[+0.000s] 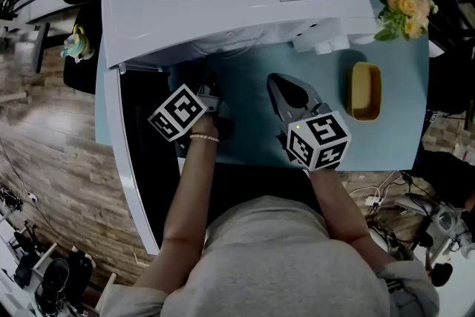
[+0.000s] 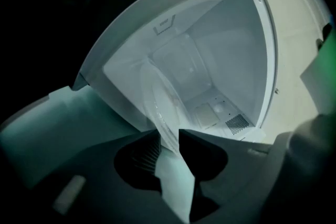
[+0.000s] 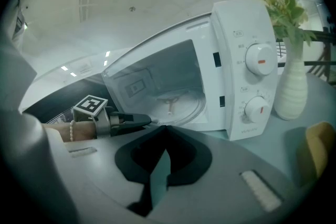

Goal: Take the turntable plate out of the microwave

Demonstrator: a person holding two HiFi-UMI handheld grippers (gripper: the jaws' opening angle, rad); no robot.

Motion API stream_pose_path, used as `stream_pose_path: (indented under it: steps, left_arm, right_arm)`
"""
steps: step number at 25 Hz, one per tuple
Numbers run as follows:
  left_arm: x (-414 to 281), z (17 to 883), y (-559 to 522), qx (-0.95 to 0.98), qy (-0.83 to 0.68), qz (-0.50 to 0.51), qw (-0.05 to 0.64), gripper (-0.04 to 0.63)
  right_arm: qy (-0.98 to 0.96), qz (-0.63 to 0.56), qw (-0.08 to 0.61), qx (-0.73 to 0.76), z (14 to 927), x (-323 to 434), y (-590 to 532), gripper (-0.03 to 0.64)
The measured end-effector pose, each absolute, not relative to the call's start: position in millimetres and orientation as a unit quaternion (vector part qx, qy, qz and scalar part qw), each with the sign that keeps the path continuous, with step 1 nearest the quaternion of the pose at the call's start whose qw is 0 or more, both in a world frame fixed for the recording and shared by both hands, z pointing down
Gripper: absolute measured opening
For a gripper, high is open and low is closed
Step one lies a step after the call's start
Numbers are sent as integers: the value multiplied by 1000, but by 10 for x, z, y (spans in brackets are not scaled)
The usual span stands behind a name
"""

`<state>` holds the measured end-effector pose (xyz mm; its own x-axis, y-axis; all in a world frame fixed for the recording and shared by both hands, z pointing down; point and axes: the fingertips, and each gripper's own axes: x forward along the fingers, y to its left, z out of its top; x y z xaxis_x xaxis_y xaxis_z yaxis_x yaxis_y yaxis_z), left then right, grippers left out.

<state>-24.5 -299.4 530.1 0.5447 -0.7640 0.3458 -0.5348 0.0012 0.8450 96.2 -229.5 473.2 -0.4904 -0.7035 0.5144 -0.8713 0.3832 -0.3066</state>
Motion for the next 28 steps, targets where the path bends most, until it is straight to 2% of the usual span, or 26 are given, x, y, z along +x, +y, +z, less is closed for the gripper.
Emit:
stream_pose_path:
  steps: [7,16,28]
  left_arm:
    - [-214,5295,-2912,691,-463,-116,542,106]
    - [-221,5275,-2693,684,-451,-134,558,91]
    - [-159,5249,-2407,679,-425,-131,584,83]
  right_arm:
    - [-815,292,147,479,4806,979,-2257,14]
    - [-801,345,98,479,4899,1056,-2287,15]
    - [-771,454,-33,446,5133,1019,-2491,230]
